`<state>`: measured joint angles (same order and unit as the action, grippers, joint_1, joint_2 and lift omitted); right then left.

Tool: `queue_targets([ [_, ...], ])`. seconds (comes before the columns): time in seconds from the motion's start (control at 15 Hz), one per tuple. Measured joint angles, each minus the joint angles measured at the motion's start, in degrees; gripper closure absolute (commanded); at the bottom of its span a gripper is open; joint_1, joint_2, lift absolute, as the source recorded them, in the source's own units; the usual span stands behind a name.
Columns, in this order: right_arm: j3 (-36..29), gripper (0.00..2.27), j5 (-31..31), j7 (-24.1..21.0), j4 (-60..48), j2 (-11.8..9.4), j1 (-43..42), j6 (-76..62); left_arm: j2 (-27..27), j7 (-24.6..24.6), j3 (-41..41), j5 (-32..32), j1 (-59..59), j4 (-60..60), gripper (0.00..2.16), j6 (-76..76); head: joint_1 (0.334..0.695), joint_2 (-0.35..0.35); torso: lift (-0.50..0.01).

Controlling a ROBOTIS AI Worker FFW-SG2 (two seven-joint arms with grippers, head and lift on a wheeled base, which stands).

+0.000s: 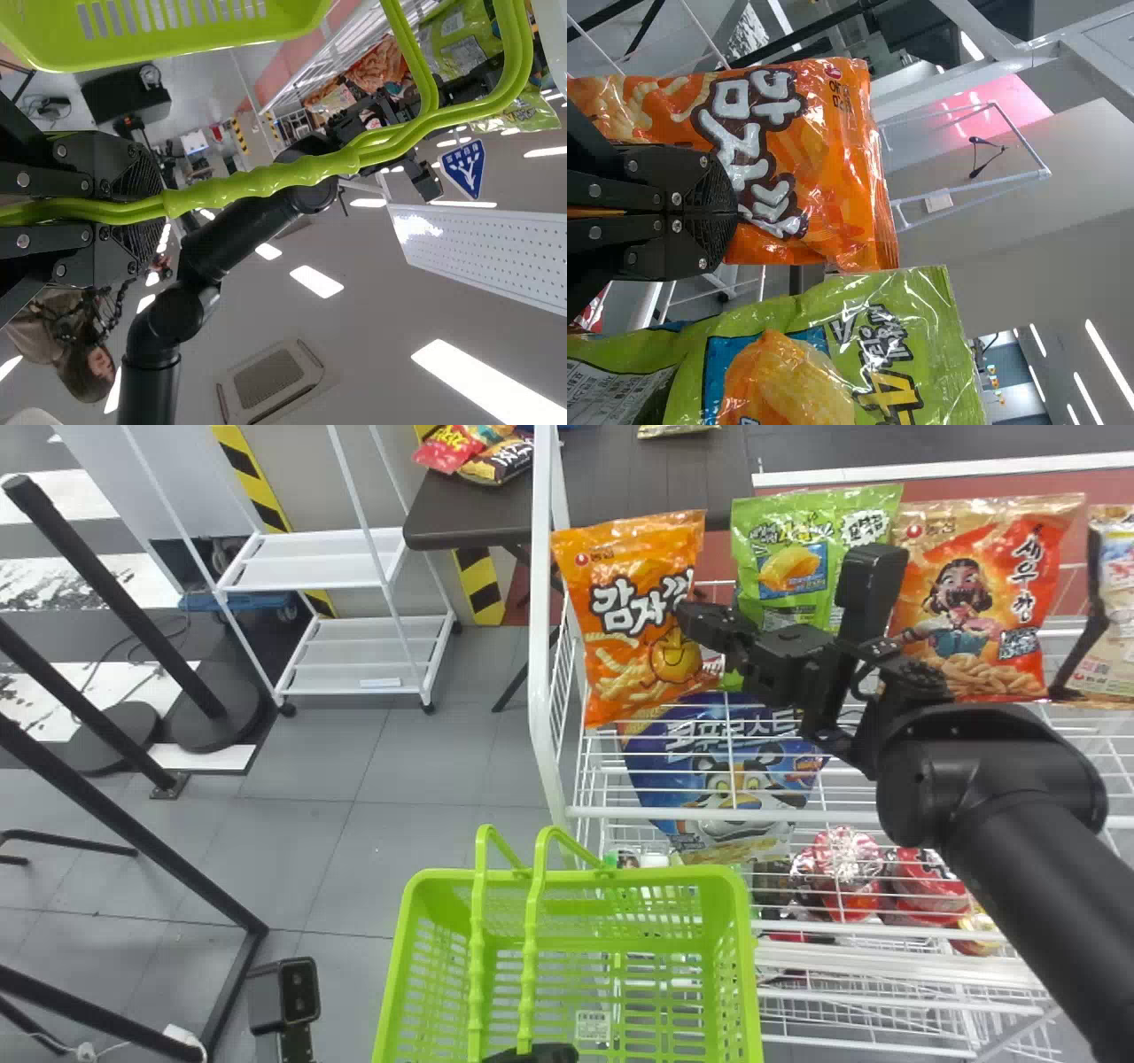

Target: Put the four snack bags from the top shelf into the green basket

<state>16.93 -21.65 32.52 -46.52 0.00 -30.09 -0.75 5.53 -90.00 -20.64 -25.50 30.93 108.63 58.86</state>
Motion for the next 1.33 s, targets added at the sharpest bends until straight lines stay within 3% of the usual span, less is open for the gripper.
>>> queue_targets([
  [0.27, -0.12, 2.25, 0.64, -0.39, -8.17, 0.0, 4.37, 3.27, 0.27, 0.0, -0.13, -0.26, 0.0, 0.0, 2.15, 0.16, 0.695, 0.214, 0.0],
  [0.6, -2.6, 2.25, 4.42, -3.21, -30.64, 0.0, 17.84, 9.77, 0.87, 0.0, -0.44, -0.84, -0.2, -0.09, 2.15, 0.16, 0.695, 0.247, 0.0],
  [1.0, -13.08, 2.25, 7.25, -3.17, -55.31, 0.0, 36.69, 15.27, 1.36, 0.0, -0.18, -1.01, -1.3, -0.75, 2.15, 0.16, 0.695, 0.151, 0.0],
  [1.33, -15.91, 2.25, 4.59, -2.31, -72.22, 0.0, 53.3, 17.25, 1.45, 0.0, -0.11, -0.93, -2.71, -1.89, 2.15, 0.23, 0.695, 0.116, 0.0],
])
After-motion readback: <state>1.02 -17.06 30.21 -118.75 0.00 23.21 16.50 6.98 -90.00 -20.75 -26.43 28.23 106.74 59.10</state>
